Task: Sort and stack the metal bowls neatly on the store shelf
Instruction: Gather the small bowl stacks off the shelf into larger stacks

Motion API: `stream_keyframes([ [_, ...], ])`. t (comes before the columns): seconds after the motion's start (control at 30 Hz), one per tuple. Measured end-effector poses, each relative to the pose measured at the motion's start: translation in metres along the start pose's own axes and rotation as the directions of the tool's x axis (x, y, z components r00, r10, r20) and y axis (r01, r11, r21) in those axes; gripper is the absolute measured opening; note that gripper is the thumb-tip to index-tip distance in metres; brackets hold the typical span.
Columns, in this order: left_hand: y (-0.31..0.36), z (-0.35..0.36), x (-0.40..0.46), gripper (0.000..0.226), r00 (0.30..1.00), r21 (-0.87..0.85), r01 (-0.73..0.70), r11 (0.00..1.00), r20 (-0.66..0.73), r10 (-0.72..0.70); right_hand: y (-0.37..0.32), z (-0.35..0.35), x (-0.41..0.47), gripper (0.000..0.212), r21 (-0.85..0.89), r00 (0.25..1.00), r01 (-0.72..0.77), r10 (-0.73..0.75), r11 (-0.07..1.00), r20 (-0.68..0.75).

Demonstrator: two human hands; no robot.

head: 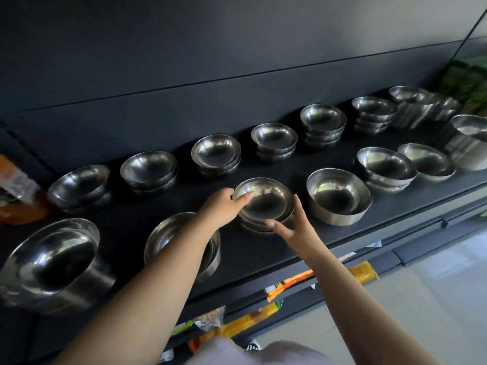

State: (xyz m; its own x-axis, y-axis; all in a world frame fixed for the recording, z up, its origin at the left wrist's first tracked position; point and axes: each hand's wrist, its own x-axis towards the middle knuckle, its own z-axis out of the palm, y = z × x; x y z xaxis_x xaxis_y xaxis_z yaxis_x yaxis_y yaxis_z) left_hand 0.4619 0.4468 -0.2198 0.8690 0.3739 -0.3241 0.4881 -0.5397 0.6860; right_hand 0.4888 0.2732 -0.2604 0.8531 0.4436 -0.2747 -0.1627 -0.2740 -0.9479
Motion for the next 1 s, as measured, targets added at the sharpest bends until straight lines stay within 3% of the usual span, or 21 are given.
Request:
stream_keyframes([
  [0.2, 0.005, -0.004, -0.008, 0.047, 0.996, -0.227, 0.03, 0.974, -0.079, -0.049, 0.0, -0.002, 0.011, 0.132, 0.073, 0.994, 0.086, -0.091, 0.994, 0.068],
  [0.37, 0.008, -0.036, -0.016, 0.033, 0.988, -0.435, -0.065, 0.898, -0.157, -0.005, -0.04, 0.015, 0.017, 0.107, 0.089, 0.977, 0.207, -0.211, 0.974, 0.042],
  [0.5, 0.009, -0.08, -0.029, 0.023, 0.963, -0.574, -0.104, 0.812, -0.263, -0.063, -0.079, 0.043, 0.025, 0.1, 0.085, 0.942, 0.326, -0.331, 0.942, 0.056],
  [0.6, -0.002, -0.122, -0.041, 0.024, 0.934, -0.618, -0.131, 0.775, -0.339, -0.113, -0.106, 0.074, 0.037, 0.086, 0.097, 0.914, 0.376, -0.386, 0.922, 0.126],
  [0.7, -0.025, -0.164, -0.049, 0.012, 0.907, -0.643, -0.125, 0.756, -0.383, -0.175, -0.129, 0.116, 0.052, 0.059, 0.081, 0.87, 0.426, -0.432, 0.901, 0.237],
  [0.77, -0.046, -0.188, -0.056, 0.02, 0.877, -0.669, -0.117, 0.734, -0.416, -0.239, -0.145, 0.149, 0.062, 0.05, 0.045, 0.835, 0.464, -0.454, 0.885, 0.31],
  [0.87, -0.079, -0.218, -0.064, 0.04, 0.837, -0.72, -0.099, 0.687, -0.434, -0.333, -0.165, 0.197, 0.071, 0.068, -0.029, 0.81, 0.456, -0.401, 0.889, 0.428],
  [1.0, -0.114, -0.243, -0.068, 0.027, 0.826, -0.774, -0.104, 0.624, -0.417, -0.38, -0.177, 0.25, 0.081, 0.06, -0.111, 0.803, 0.384, -0.272, 0.917, 0.53],
])
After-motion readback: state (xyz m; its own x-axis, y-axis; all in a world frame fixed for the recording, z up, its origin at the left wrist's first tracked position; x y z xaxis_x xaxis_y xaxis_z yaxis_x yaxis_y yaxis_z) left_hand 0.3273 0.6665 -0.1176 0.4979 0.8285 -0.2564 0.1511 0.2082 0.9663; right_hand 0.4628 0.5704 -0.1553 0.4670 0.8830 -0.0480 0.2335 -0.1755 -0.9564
